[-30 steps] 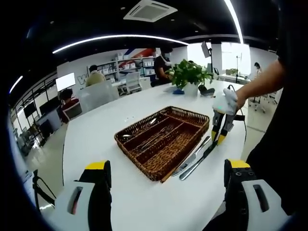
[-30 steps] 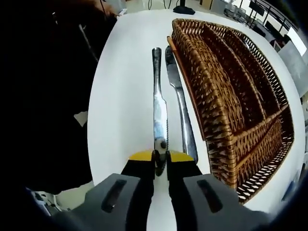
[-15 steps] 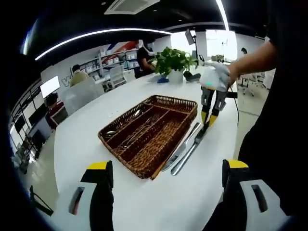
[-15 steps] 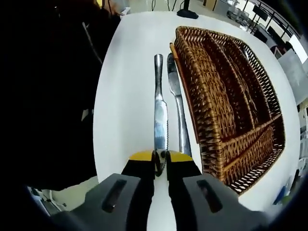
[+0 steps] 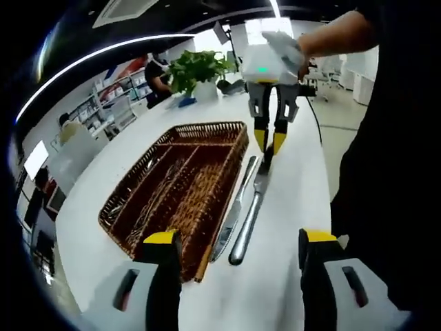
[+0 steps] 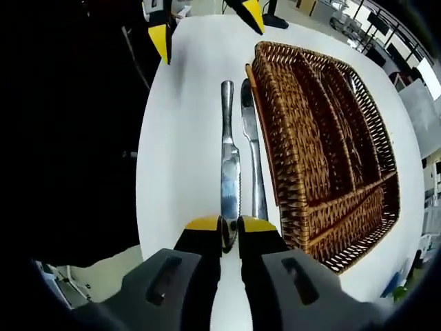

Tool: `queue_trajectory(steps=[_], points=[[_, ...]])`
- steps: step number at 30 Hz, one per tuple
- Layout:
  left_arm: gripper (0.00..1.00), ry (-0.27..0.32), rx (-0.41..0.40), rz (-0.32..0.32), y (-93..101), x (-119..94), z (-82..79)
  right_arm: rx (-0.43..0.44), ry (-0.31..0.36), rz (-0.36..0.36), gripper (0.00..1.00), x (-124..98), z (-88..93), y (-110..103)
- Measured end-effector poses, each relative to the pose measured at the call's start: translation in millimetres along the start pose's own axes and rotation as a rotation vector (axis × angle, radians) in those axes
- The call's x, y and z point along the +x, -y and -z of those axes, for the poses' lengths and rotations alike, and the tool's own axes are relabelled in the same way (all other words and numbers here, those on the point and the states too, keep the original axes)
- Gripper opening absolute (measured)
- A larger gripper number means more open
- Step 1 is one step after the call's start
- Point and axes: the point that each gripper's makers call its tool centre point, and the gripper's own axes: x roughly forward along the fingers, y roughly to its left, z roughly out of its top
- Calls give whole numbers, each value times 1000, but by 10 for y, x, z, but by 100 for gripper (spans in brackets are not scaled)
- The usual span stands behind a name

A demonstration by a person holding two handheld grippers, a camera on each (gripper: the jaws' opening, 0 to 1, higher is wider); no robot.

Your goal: Arrange the knives, forks, and spoons in their matching storage slots by inserting each utensil handle-first until every utensil is classified and aligned in the correct compartment

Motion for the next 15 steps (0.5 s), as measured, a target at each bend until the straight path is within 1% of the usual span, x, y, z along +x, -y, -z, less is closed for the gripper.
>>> queue_trajectory(steps=[2,3,4,5,6,7,9,10,11,13,15], points=[[56,-42,36,26,26,91,78,-7,-4,-1,7,-2,-5,1],[54,-84,68,29,21,157,132,-7,-5,-1,7,-3,-7,0],[52,-106,109,32,19,197,147,-11,-8,-2,7,-6,-9,-2],[51,-128,168,48,41,245,147,-15,-10,-3,7,-6,-13,-3],[50,-139,190,56,51,266,144,-16,-12,-3,7,-8,-17,-1],[50,-143,201,57,45,292,138,-19,-13,-2,7,-10,-21,4],[47,-139,184,67,21,367,146,-20,-14,-3,7,-10,-31,6],[45,-150,180,87,31,401,165,-23,-16,-2,7,-9,-36,9],[42,-147,184,103,47,420,159,-23,-17,-3,7,-9,-42,6],[36,-126,193,127,62,479,124,-26,-13,-5,7,-11,-66,-3],[34,-143,189,145,68,526,140,-30,-12,-7,7,-11,-80,-9]])
